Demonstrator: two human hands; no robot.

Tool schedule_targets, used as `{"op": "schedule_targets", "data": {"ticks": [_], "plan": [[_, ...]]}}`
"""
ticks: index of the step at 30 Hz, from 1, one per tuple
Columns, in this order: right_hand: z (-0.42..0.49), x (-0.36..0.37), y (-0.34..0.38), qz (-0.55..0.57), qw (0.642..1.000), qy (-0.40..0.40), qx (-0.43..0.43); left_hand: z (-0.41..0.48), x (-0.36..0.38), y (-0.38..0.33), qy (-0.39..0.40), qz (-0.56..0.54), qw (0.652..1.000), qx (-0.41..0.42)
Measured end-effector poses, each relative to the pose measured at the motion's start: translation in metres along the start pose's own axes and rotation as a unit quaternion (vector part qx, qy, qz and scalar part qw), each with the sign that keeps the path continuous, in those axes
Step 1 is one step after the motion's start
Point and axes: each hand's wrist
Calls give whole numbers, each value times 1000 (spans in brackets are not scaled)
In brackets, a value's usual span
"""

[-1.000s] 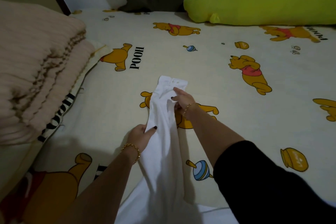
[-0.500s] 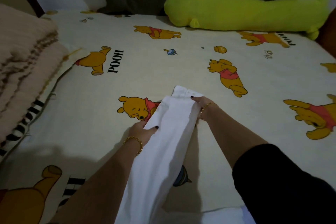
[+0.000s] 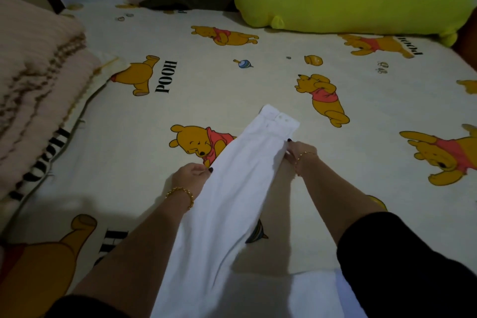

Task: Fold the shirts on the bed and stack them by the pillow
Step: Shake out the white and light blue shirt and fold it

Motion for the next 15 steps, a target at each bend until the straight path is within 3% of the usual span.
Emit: {"op": "schedule_targets", "data": {"ticks": [4, 6, 9, 15], "plan": [[-37, -5, -23, -86, 995, -47, -18, -32, -35, 36, -15, 12, 999, -27], [-67, 6, -36, -182, 977, -83, -79, -55, -59, 62, -12, 11, 999, -48], [-127, 32, -58, -299, 932, -6, -202, -100, -98, 107, -6, 38, 995, -88], [-232, 104, -130, -503, 781, 175, -327, -211, -167, 187, -8, 133, 983, -128]]}}
Point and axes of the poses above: each hand's wrist, its own z-axis towards the middle knuckle, its own x-axis out of the palm, y = z × x, and after that the axes turned 3 degrees about x, right-handed
